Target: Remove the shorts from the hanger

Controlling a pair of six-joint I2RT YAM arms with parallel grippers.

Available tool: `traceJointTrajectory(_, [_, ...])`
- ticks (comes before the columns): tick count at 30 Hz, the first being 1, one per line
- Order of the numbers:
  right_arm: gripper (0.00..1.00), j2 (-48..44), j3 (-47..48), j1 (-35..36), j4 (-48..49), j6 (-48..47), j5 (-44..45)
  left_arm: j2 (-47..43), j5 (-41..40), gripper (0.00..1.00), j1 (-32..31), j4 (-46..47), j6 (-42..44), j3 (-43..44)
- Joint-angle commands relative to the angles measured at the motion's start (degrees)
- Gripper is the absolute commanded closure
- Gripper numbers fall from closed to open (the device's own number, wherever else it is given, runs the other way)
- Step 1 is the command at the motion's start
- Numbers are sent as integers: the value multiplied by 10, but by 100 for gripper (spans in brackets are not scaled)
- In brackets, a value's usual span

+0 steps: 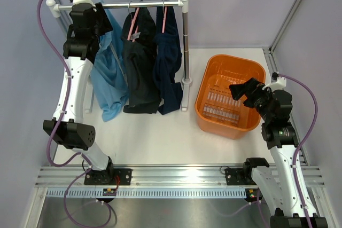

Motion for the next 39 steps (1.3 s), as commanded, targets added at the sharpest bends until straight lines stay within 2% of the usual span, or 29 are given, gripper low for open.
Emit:
traceJointTrajectory(1, [1, -2, 3, -2, 26, -5, -21, -13, -19, 34, 1, 14, -11, 8])
traceJointTrajectory(19, [1, -6, -1, -2, 26, -4, -26, -2, -109, 45, -39, -19, 4, 27])
traceJointTrajectory(39, [1, -7, 1, -2, 24, -3, -36, 22, -189, 50, -58, -77, -20, 67])
